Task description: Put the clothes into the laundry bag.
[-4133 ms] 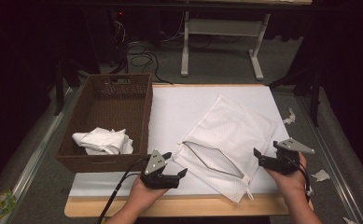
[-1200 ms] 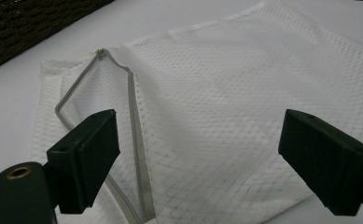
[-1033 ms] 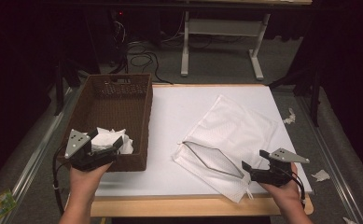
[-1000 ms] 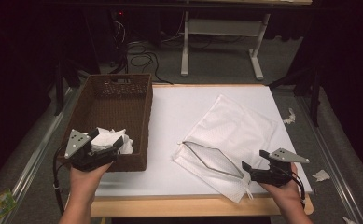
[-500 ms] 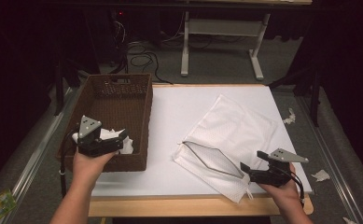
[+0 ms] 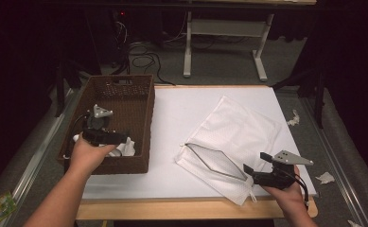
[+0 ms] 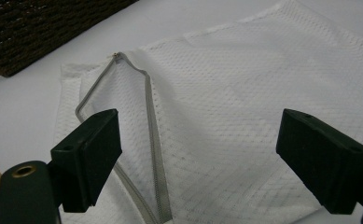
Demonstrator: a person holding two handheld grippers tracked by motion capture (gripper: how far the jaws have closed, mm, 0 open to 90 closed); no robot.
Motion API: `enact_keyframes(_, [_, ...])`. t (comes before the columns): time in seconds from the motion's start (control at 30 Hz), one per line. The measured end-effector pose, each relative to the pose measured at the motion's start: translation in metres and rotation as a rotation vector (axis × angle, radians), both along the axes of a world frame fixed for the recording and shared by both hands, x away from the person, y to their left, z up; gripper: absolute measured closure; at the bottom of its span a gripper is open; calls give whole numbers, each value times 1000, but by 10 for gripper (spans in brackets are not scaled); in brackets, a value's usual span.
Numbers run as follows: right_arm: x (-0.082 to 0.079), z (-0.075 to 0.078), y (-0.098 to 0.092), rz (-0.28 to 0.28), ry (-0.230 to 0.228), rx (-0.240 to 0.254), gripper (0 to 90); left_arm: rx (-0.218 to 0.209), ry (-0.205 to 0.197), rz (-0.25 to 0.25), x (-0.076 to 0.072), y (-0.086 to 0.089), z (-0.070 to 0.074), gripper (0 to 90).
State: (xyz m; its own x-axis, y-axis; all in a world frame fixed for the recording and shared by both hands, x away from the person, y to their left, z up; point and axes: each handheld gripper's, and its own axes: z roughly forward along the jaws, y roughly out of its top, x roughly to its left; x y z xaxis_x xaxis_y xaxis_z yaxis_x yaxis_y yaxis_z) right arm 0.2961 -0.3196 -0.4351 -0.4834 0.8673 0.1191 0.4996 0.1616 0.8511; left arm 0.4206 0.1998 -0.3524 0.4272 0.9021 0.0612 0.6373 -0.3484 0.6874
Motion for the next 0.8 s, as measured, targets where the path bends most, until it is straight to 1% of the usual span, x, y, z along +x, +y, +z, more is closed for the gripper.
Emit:
enact_keyframes(0.03, [0, 0, 0, 0, 0, 1, 147, 12, 27, 9, 4, 0, -1, 2])
enact_keyframes(0.07, [0, 0, -1, -2, -2, -1, 147, 22, 50, 7, 7, 1, -3, 4])
enact_keyframes(0.17, [1, 0, -2, 3, -7, -4, 148, 47, 102, 19, 16, 1, -5, 2])
enact_keyframes(0.2, [0, 0, -2, 2, -6, -3, 148, 48, 133, 24, 21, 2, -5, 2])
enact_keyframes(0.23, [0, 0, -2, 1, -5, -4, 148, 63, 170, 36, 25, 4, -6, 0])
enact_keyframes(0.27, [0, 0, -2, -1, -4, -1, 148, 82, 200, 55, 31, 6, -7, 0])
enact_keyframes(0.3, [0, 0, -1, -2, -2, -1, 148, 96, 239, 78, 36, 8, -8, 0])
enact_keyframes(0.4, [0, 0, 0, 0, -2, -2, 149, 100, 367, 124, 53, 17, -15, 0])
enact_keyframes(0.43, [0, 0, 0, 0, -2, -3, 149, 99, 394, 125, 57, 19, -18, 0])
enact_keyframes(0.47, [0, 0, -1, -2, -4, -2, 149, 93, 424, 112, 61, 20, -21, 4])
enact_keyframes(0.5, [0, 0, -1, -6, -5, -3, 149, 95, 447, 107, 64, 21, -25, 4])
enact_keyframes(0.53, [0, 0, -2, -6, -12, -8, 149, 110, 470, 105, 67, 22, -30, 4])
enact_keyframes(0.57, [0, 0, -2, -13, -4, -4, 149, 120, 497, 102, 70, 22, -35, 4])
enact_keyframes(0.63, [0, 0, -4, -19, -8, 0, 149, 135, 561, 91, 75, 23, -45, 3])
enact_keyframes(0.67, [0, 0, -4, -19, -8, -1, 149, 131, 587, 91, 76, 24, -51, 2])
enact_keyframes(0.73, [0, 0, -6, -25, -1, 6, 149, 117, 655, 94, 80, 25, -59, 1])
enact_keyframes(0.77, [0, 0, -6, -27, -3, 11, 150, 106, 677, 103, 82, 27, -61, 1])
enact_keyframes(0.8, [0, 0, -7, -34, 0, 15, 150, 101, 688, 104, 83, 28, -61, 2])
